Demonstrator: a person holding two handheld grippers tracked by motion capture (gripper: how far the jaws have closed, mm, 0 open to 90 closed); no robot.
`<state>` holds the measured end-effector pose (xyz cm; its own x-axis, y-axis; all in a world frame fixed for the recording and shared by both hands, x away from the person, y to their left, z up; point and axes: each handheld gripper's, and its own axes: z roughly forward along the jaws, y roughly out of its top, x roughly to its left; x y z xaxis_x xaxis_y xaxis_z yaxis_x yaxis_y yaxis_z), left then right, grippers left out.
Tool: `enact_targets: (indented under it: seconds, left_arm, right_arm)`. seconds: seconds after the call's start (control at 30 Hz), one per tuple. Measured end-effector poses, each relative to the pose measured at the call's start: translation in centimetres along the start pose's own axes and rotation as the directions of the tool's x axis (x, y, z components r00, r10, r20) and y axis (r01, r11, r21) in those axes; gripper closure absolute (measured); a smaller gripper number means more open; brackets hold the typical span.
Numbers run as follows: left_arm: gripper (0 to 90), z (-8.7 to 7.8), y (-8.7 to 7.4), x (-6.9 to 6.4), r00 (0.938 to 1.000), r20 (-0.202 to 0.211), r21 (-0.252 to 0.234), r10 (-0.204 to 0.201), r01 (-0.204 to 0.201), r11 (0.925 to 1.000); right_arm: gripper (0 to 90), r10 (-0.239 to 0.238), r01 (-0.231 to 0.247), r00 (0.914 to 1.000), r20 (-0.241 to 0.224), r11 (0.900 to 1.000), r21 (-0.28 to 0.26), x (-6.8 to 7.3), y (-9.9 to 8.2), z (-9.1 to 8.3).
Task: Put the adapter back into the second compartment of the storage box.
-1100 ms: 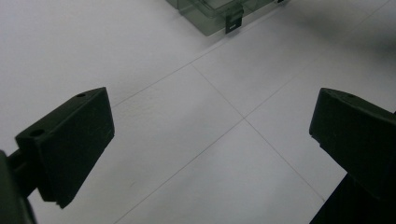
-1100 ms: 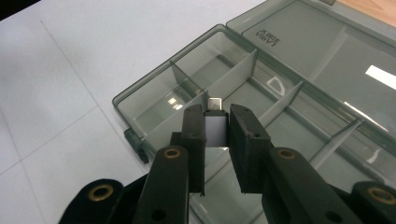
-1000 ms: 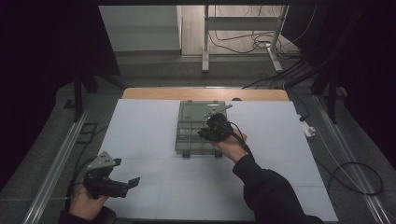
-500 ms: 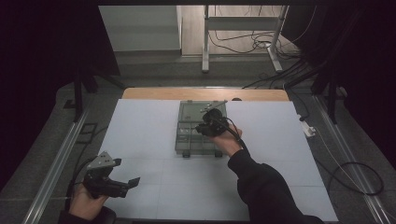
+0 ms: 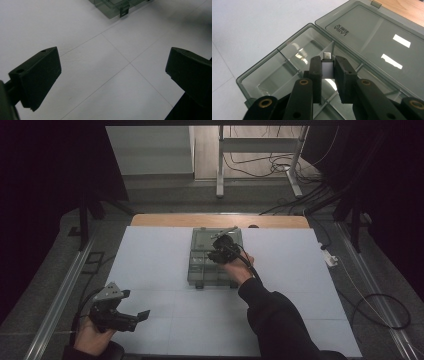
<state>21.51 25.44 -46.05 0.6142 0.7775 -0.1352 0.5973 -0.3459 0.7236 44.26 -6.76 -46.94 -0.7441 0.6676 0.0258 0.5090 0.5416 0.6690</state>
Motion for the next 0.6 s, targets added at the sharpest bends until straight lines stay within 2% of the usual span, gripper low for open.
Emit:
enact_targets:
  seconds: [0.27, 0.4, 0.6]
  left_arm:
    - [1.2, 0.0, 0.0, 0.0, 1.0, 0.003, 0.002, 0.002, -0.002, 1.0]
    - [1.2, 0.0, 0.0, 0.0, 1.0, 0.003, 0.003, 0.004, -0.004, 1.0]
    - [1.3, 0.1, 0.0, 0.0, 1.0, 0.004, 0.003, 0.001, -0.001, 1.0]
  right_arm:
    - [74.3, 0.003, -0.003, 0.9999, 0.013, 0.9997, 0.024, -0.1, -0.1, 1.2]
    - [69.0, 0.022, -0.022, 0.9997, 0.008, 0.9996, 0.018, -0.4, -0.2, 1.3]
    - [60.0, 0.038, -0.038, 0.9993, 0.0, 0.9992, 0.01, -0.7, -0.2, 0.6]
